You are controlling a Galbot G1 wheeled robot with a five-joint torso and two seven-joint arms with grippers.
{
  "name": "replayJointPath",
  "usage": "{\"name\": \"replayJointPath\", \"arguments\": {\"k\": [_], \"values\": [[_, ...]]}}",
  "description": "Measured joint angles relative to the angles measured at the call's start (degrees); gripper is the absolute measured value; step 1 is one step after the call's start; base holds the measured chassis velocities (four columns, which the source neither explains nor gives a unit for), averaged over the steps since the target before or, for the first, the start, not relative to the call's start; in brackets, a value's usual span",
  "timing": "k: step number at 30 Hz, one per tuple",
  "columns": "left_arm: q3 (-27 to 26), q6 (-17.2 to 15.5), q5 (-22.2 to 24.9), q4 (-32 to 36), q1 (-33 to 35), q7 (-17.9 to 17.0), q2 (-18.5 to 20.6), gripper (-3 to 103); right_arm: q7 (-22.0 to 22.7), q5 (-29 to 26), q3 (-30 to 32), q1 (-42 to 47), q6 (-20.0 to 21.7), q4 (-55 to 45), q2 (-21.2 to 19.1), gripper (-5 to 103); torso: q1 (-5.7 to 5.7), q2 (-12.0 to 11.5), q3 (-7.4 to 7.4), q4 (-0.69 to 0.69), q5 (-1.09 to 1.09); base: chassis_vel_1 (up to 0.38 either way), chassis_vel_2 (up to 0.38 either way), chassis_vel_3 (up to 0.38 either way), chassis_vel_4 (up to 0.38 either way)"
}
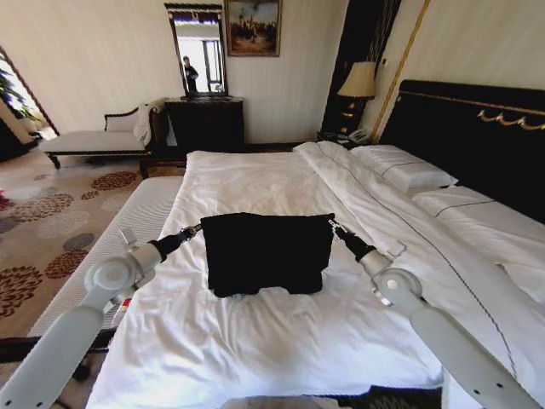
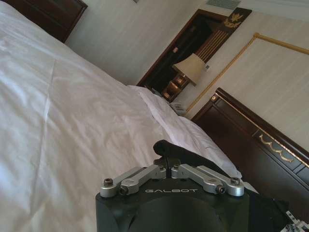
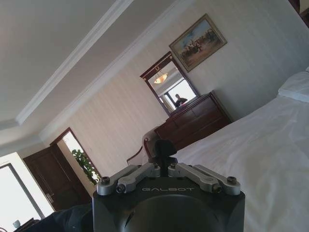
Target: Fold the clothes on the bed.
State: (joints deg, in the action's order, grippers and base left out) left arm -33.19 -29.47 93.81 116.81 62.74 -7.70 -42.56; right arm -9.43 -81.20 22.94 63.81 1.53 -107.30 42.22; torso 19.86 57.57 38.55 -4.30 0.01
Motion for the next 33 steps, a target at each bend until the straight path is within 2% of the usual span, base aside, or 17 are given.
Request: {"name": "replayJointPath", "arguments": {"k": [3,6,8,10,13,14,16,18,19,20,24,25,27,28,29,31,33], "values": [[-1.56,-0.30,1.91,2.64,0.64,-1.84,1.34,0,1.20,-0.51,2.12,2.13,0.10,-2.59,-1.40,2,0.00,0.00,0.00,-0.01,-0.01,0.000,0.000,0.000,0.000],[-4.57,-0.80,5.92,8.16,1.49,-5.15,3.81,0,4.48,-2.05,7.44,7.41,0.71,-9.28,-5.05,2,0.00,0.00,0.00,-0.01,0.00,0.000,0.000,0.000,0.000],[-5.08,-0.93,6.64,9.12,1.67,-5.72,4.26,0,5.14,-2.41,8.60,8.59,0.88,-10.61,-5.79,2,0.00,0.00,0.00,-0.01,0.00,0.000,0.000,0.000,0.000],[-6.20,-1.52,8.84,12.61,2.10,-7.90,6.07,0,8.28,-3.72,14.21,14.16,1.95,-15.99,-9.28,2,0.00,0.00,-0.01,-0.01,0.00,0.000,0.000,0.000,0.000],[-5.38,-1.62,10.08,15.14,1.64,-10.54,8.04,0,12.40,-4.62,19.81,19.75,3.51,-20.80,-12.46,2,-0.01,0.00,-0.01,-0.02,-0.02,0.000,0.000,0.000,0.000],[-5.38,-1.62,10.08,15.14,1.64,-10.54,8.04,0,12.40,-4.62,19.81,19.75,3.51,-20.80,-12.46,2,-0.01,0.00,-0.01,-0.02,-0.02,0.000,0.000,0.000,0.000],[-3.66,-1.62,10.79,16.00,0.58,-11.81,9.03,0,17.36,-5.81,23.10,22.11,5.61,-23.77,-14.26,2,-0.01,0.01,0.00,-0.03,-0.01,0.000,0.000,0.000,0.000],[-3.28,-1.62,10.82,15.96,0.37,-12.06,9.10,0,18.28,-6.12,23.36,22.17,6.01,-24.08,-14.46,2,-0.01,0.01,0.00,-0.02,-0.01,0.000,0.000,0.000,0.000],[-2.57,-1.62,10.83,15.54,0.06,-12.48,9.12,0,20.22,-6.69,23.51,22.06,6.88,-24.36,-14.81,2,0.00,0.00,0.00,-0.01,-0.01,0.000,0.000,0.000,0.000],[-1.41,-1.74,10.46,14.01,-0.41,-13.33,8.97,0,22.59,-6.94,22.38,21.05,7.92,-23.65,-15.04,2,-0.01,0.00,0.00,-0.01,-0.01,0.000,0.000,0.000,0.000],[0.99,-2.34,8.64,8.25,-1.74,-13.98,7.83,0,25.09,-6.51,15.90,16.35,9.10,-18.81,-14.66,2,-0.01,0.01,0.00,-0.01,-0.02,0.000,0.000,0.000,0.000],[2.77,-2.82,7.28,4.13,-3.09,-13.91,6.64,0,25.72,-5.86,9.42,10.83,9.39,-13.62,-13.39,2,-0.01,0.00,0.01,-0.02,-0.02,0.000,0.000,0.000,0.000],[5.72,-3.25,4.73,-0.70,-5.53,-13.38,4.86,0,26.13,-5.04,0.40,1.92,9.43,-6.13,-10.85,2,-0.01,0.00,0.02,-0.01,0.00,0.000,0.000,0.000,0.000],[6.82,-3.31,3.81,-2.23,-6.48,-13.14,4.20,0,26.13,-4.70,-2.47,-0.96,9.33,-3.80,-9.79,2,0.00,0.00,0.02,-0.01,-0.01,0.000,0.000,0.000,0.000],[6.82,-3.31,3.81,-2.23,-6.48,-13.14,4.20,0,26.13,-4.70,-2.47,-0.96,9.33,-3.80,-9.79,2,0.00,0.00,0.02,-0.01,-0.01,0.000,0.000,0.000,0.000],[11.19,-3.08,-0.14,-8.81,-10.99,-11.61,0.62,0,25.54,-2.82,-13.01,-11.71,8.07,5.80,-4.45,2,0.03,-0.01,0.04,-0.01,0.02,0.000,0.000,0.000,0.000],[12.55,-2.64,-1.22,-11.45,-13.02,-10.92,-1.29,0,24.83,-1.91,-16.93,-16.51,7.16,9.78,-1.46,2,0.04,-0.02,0.04,-0.01,0.01,0.000,0.000,0.000,0.000]]}}
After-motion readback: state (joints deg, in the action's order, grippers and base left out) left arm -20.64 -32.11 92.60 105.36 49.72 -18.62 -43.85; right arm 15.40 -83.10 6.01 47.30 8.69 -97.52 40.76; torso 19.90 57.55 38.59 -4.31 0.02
